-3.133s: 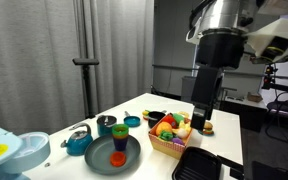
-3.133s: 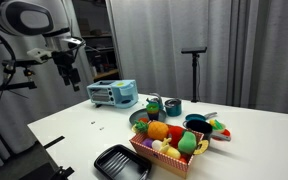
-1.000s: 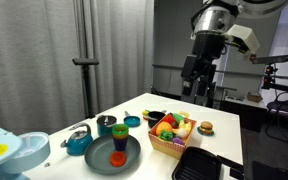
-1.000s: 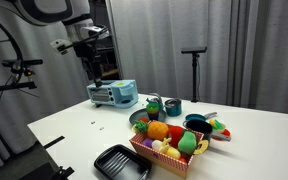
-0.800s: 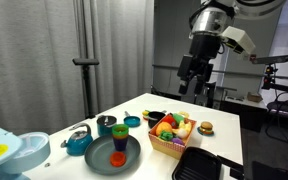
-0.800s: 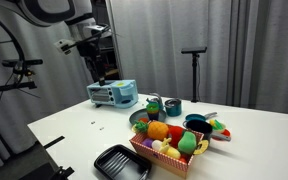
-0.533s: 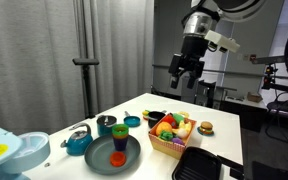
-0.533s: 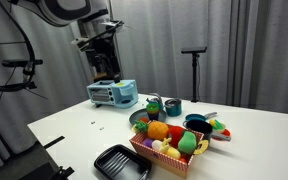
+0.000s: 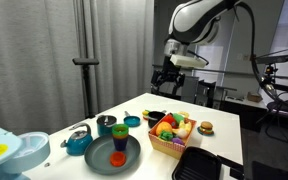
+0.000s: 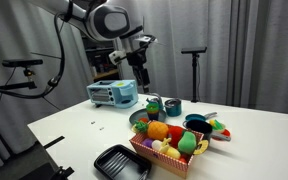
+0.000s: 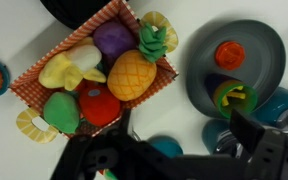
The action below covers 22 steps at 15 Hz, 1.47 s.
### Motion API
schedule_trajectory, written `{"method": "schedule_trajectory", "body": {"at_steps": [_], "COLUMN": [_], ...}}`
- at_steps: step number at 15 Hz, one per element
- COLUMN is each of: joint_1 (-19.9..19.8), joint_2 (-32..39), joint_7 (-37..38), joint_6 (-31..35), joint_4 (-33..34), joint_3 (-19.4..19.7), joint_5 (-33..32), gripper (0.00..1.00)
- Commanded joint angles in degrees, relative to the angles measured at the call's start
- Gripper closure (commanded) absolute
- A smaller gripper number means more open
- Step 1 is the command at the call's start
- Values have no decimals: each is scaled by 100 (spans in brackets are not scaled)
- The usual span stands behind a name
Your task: Put the pineapple plush toy from the basket on the grey plate
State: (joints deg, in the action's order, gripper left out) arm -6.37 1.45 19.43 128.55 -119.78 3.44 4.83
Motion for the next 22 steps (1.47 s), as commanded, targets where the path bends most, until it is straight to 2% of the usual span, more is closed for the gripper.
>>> {"method": "schedule_trajectory", "body": {"at_steps": [1,6,10,17,22], "joint_1": [53,195,268,566,621], "joint_2": [883,1625,2009,2221,2277], "joint_7": [738,1196,1271,1525,1604], "joint_6": [147,111,270,1319,1380], "joint_4": [416,448,427,439,246], "joint_3": [174,355,428,693,642], "joint_5": [-445,-550,-474,-843,-653], "gripper": [0,0,0,0,0]}}
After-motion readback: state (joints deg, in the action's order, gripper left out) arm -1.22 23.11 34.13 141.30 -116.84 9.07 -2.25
